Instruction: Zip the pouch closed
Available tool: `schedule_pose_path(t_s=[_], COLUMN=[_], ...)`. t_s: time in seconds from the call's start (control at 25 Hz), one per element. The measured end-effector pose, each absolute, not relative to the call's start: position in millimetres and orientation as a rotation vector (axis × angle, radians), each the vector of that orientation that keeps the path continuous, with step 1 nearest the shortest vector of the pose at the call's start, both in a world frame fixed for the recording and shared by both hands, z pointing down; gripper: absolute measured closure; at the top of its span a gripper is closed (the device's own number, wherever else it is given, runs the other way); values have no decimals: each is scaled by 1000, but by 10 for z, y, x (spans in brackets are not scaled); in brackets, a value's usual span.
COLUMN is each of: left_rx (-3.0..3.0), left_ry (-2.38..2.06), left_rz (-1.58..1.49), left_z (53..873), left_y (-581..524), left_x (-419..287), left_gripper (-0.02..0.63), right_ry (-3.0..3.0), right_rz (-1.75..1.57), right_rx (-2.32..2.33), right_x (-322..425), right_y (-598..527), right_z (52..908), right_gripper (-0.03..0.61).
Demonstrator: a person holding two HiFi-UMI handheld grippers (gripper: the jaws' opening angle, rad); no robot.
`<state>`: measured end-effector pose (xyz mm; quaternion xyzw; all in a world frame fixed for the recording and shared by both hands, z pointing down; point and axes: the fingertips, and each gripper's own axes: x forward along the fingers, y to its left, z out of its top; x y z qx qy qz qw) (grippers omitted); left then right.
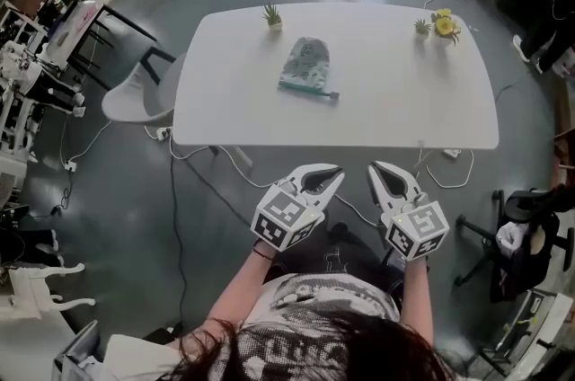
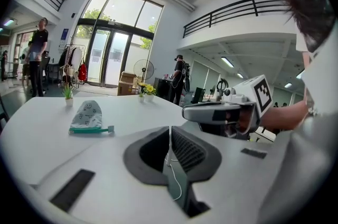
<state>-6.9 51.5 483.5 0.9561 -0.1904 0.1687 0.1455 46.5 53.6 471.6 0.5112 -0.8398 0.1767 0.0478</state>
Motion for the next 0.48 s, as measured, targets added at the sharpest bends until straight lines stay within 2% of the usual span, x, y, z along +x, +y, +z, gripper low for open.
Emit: schedule_pose_path(t_s=[0.48], left_rx=[2781], left_ry=[-515], left_rz=[482], left_z=[4772], left_y=[690], left_x=[60], left_gripper=[600], right_ry=[-2551], right_rz=[512], right_rx=[1587], right_x=[567], right_y=[696], right_z=[4681], right_gripper=[583])
